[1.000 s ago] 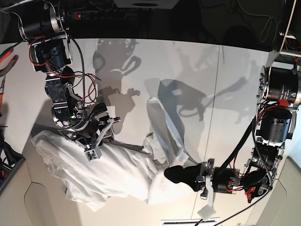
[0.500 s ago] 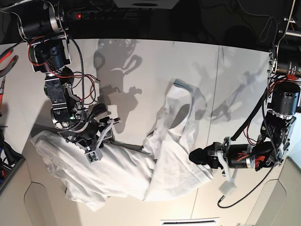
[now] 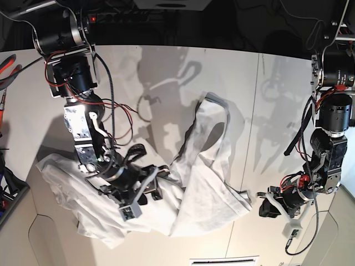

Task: Layout the t-shirt on the table in an organized manner, then fold the t-shirt properly
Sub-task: 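Lift the grasped shirt section with the left gripper and drag it across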

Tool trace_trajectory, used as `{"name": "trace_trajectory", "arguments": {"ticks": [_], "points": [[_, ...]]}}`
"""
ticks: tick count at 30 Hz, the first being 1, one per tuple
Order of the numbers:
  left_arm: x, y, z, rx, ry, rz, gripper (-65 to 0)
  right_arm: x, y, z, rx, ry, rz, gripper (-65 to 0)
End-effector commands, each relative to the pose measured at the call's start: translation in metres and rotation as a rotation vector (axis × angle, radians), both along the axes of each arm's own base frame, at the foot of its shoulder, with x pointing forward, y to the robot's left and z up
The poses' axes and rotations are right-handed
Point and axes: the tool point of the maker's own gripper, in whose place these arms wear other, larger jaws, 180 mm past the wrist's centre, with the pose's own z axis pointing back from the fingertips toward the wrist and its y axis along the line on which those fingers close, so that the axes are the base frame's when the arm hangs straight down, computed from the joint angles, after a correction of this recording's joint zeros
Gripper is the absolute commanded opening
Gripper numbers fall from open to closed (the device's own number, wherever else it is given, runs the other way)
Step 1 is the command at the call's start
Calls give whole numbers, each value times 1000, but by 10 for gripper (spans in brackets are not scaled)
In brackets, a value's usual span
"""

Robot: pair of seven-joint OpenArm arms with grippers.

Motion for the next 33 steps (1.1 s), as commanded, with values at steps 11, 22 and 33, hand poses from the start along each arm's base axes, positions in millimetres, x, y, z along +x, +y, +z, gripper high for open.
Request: {"name": "trace_trajectory", "arguments": {"ticks": [11, 22, 33], "points": [[16, -30, 21, -60, -62, -26, -452, 65, -12, -13, -192, -30, -125, -645], [11, -29, 13, -47, -47, -27, -452, 9, -32, -91, -277, 180, -70, -650], [6, 7, 0, 81, -24, 62, -451, -30, -81, -111, -332, 452, 45, -650]]}}
